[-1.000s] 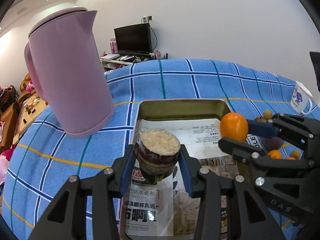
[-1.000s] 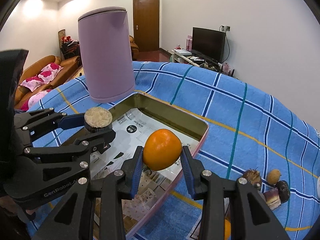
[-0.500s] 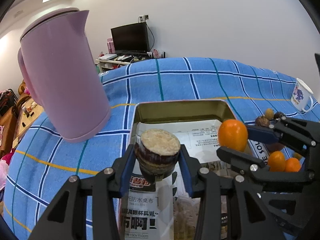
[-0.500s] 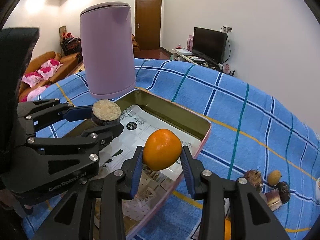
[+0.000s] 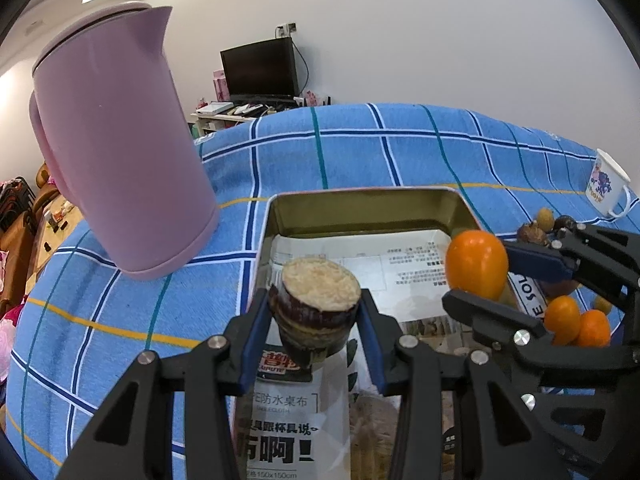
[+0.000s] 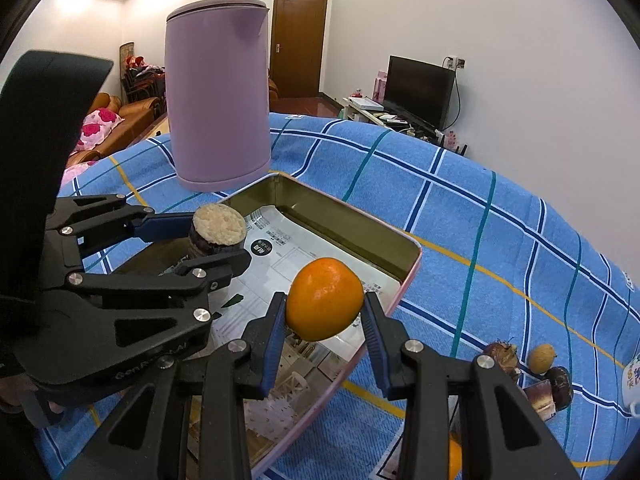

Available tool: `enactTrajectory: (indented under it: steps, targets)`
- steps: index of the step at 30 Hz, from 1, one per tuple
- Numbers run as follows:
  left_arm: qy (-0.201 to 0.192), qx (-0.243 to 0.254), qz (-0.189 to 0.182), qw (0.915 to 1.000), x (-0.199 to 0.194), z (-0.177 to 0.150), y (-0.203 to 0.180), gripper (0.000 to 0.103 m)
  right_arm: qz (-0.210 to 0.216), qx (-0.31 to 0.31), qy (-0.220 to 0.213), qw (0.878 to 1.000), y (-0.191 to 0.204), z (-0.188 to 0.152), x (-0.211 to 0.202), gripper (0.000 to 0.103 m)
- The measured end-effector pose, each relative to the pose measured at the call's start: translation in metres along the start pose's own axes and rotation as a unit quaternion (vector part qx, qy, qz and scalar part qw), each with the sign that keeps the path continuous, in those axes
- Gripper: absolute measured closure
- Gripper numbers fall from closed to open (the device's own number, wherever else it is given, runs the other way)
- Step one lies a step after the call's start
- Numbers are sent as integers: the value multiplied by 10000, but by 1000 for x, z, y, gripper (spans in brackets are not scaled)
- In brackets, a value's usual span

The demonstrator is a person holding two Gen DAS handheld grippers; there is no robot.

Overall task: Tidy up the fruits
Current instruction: 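Carry the taro slice and orange over the pink tin tray with both tools, then open the left tool dropping the taro slice while the right tool releases the orange into the tray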

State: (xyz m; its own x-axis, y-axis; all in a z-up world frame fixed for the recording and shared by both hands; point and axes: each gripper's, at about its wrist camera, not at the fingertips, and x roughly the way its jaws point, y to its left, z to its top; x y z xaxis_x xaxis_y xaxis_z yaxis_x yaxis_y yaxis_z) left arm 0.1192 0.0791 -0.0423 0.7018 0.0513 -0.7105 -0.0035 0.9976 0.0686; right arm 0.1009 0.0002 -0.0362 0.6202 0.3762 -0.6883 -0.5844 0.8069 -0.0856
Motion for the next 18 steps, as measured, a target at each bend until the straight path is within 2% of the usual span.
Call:
enactTrajectory:
  steps: [18]
  targets:
    - [-5,34,20,10000,0,0,-1,59,11,-46,43,10000,1,0,-2,63]
